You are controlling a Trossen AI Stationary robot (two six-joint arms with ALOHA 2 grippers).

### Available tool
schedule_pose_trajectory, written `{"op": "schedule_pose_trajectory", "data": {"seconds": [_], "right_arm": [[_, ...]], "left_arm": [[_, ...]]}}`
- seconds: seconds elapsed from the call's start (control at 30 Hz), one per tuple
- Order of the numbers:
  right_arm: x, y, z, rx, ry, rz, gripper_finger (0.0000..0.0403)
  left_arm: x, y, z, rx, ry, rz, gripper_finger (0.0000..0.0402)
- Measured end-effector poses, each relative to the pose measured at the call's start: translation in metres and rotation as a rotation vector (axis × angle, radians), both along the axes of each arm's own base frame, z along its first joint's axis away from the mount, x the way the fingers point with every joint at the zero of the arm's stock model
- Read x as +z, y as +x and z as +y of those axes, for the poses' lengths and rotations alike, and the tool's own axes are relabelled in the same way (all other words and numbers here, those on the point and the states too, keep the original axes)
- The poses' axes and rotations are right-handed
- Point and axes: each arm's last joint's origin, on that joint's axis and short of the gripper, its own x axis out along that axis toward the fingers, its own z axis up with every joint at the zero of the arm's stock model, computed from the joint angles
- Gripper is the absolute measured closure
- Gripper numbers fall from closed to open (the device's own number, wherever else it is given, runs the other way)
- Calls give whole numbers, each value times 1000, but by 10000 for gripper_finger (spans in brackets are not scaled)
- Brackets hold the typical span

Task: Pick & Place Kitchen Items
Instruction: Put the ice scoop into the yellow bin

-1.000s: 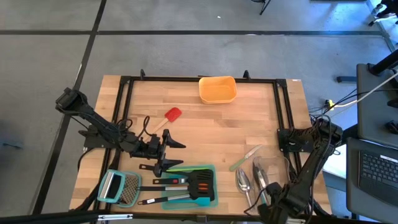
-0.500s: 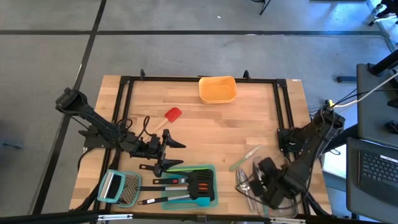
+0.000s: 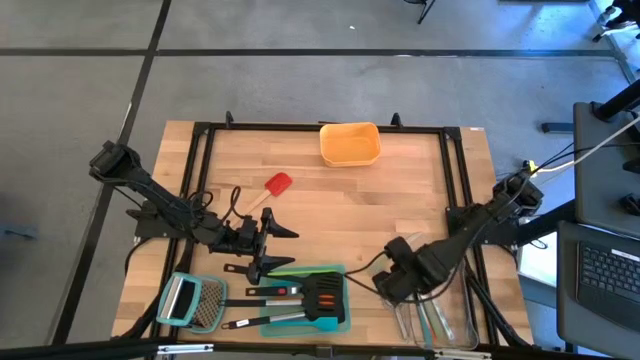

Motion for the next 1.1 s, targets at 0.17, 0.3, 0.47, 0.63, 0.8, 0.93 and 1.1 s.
{"op": "schedule_pose_trajectory", "data": {"seconds": [0.17,0.3,0.47,0.63,0.8,0.93,1.1], "right_arm": [[-13,7,-2,12,21,99,403],[-20,10,-1,22,47,148,403],[-21,5,4,20,60,182,403],[-20,-2,7,10,73,229,403],[-20,-2,8,15,64,222,403],[-21,2,11,39,92,182,403],[-21,8,24,86,204,99,403]], "left_arm": [[0,0,0,0,2,2,112],[-1,0,0,0,5,7,112],[-1,0,0,0,4,7,112],[-1,0,0,0,4,7,112],[-1,0,0,0,4,7,112],[-1,0,0,0,4,7,112],[-1,0,0,0,5,8,112]]}}
